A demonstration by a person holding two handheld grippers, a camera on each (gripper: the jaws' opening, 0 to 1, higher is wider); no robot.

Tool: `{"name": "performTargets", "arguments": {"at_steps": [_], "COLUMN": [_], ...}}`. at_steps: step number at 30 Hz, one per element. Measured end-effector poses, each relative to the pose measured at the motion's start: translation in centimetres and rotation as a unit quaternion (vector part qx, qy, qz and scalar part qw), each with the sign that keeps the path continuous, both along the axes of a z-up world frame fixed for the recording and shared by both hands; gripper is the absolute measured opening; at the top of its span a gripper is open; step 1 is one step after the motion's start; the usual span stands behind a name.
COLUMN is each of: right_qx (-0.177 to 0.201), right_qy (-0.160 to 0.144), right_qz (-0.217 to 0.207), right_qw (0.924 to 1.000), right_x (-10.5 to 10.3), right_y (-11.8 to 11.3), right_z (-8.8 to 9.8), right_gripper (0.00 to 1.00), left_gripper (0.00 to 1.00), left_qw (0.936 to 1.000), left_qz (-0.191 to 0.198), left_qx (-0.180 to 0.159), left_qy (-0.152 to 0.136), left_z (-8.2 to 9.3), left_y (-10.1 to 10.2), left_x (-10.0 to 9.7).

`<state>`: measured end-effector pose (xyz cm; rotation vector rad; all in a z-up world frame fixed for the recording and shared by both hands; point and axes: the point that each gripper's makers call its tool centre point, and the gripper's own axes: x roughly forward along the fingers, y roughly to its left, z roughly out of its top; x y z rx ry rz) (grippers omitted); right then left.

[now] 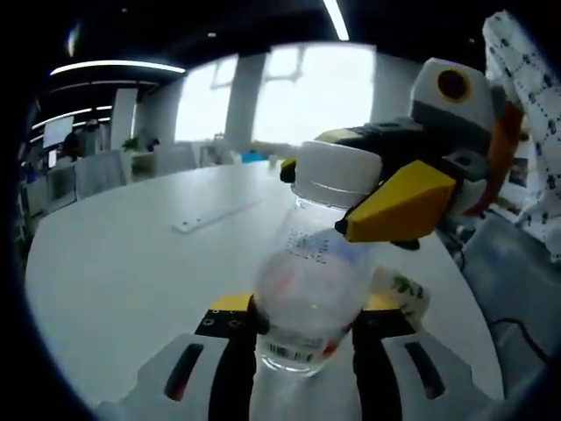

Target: Arrange the tabletop items into an orderly group along one side of the table until the central work area is clear of visible clutter.

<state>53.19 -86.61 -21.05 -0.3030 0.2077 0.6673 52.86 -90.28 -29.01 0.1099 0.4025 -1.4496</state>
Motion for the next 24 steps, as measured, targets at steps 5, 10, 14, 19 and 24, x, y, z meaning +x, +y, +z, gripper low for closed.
{"name": "performTargets", "arguments": {"at_steps": [5, 10, 14, 19, 24], "right_qx": [0.009, 0.016, 0.022, 0.028, 0.025], "right_qy": [0.004, 0.006, 0.010, 0.011, 0.011], "right_qz": [-0.015, -0.015, -0.018, -0.019, -0.021], "right_qw": [0.9998, 0.9998, 0.9996, 0.9994, 0.9994], "right_x": [0.14, 0.26, 0.32, 0.36, 0.18], "right_y": [-0.15, 0.10, 0.12, 0.45, 0.32], "right_z": [-0.05, 0.02, 0.00, -0.03, -0.02], "right_gripper": [0.19, 0.19, 0.19, 0.19, 0.19], "left_gripper": [0.38, 0.38, 0.37, 0.37, 0.38], "left_qw": [1.0000, 1.0000, 1.0000, 0.9999, 1.0000], "left_qz": [-0.003, 0.001, 0.003, 0.007, 0.005], "left_qx": [0.000, 0.000, 0.000, 0.001, 0.002], "left_qy": [0.005, 0.006, 0.008, 0.008, 0.007], "left_z": [-0.06, -0.07, -0.05, -0.05, -0.09], "left_y": [0.08, 0.23, 0.51, 0.89, 0.83], "left_x": [0.05, 0.13, 0.16, 0.21, 0.14]}}
